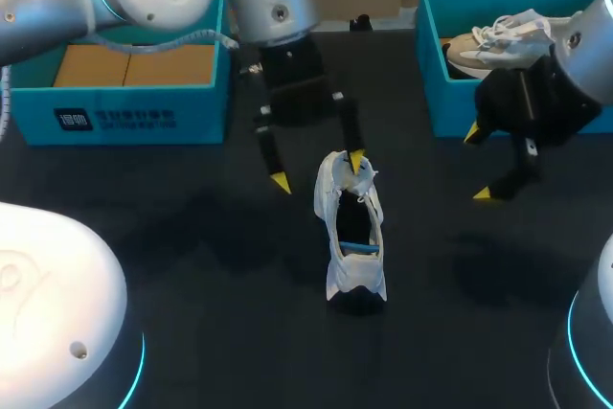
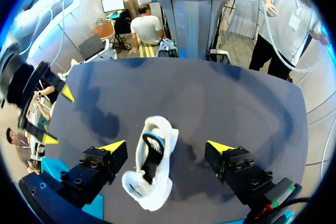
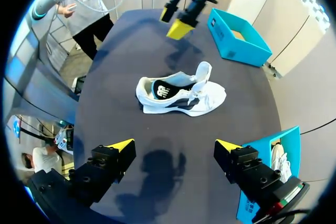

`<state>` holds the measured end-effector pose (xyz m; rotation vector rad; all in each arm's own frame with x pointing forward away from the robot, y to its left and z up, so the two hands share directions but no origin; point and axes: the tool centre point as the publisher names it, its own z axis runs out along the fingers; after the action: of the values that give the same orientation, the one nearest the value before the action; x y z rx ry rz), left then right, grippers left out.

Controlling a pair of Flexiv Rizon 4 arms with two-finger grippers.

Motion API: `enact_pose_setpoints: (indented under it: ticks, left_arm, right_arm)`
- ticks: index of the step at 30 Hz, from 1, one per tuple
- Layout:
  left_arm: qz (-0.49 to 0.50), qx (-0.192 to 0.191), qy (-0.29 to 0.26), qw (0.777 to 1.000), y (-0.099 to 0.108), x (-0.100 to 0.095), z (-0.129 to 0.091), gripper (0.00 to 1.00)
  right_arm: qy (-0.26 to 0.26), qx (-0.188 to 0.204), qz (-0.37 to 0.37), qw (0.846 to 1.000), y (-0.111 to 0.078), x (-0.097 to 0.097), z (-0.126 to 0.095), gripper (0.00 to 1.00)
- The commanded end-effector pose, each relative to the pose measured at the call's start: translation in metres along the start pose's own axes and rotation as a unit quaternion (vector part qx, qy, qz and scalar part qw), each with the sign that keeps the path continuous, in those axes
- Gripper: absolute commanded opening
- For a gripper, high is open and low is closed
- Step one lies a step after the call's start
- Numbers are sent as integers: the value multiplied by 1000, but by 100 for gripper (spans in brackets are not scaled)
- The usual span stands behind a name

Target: Take the shoe out of the shoebox, open the shoe tongue, remove and reinsert the insole, then place the shoe into the shoebox

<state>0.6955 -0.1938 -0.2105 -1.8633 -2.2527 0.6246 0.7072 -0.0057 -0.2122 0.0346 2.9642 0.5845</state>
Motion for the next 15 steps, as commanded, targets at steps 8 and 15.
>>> enact_pose_setpoints:
  ticks: [8, 15]
  left_arm:
    - [8, -18, 33, 999, -29, -9, 26, 100]
    - [19, -25, 66, 997, -20, -7, 42, 100]
  right_arm:
    - [-1, 1, 0, 1000, 0, 0, 1, 100]
    - [-1, 1, 0, 1000, 0, 0, 1, 100]
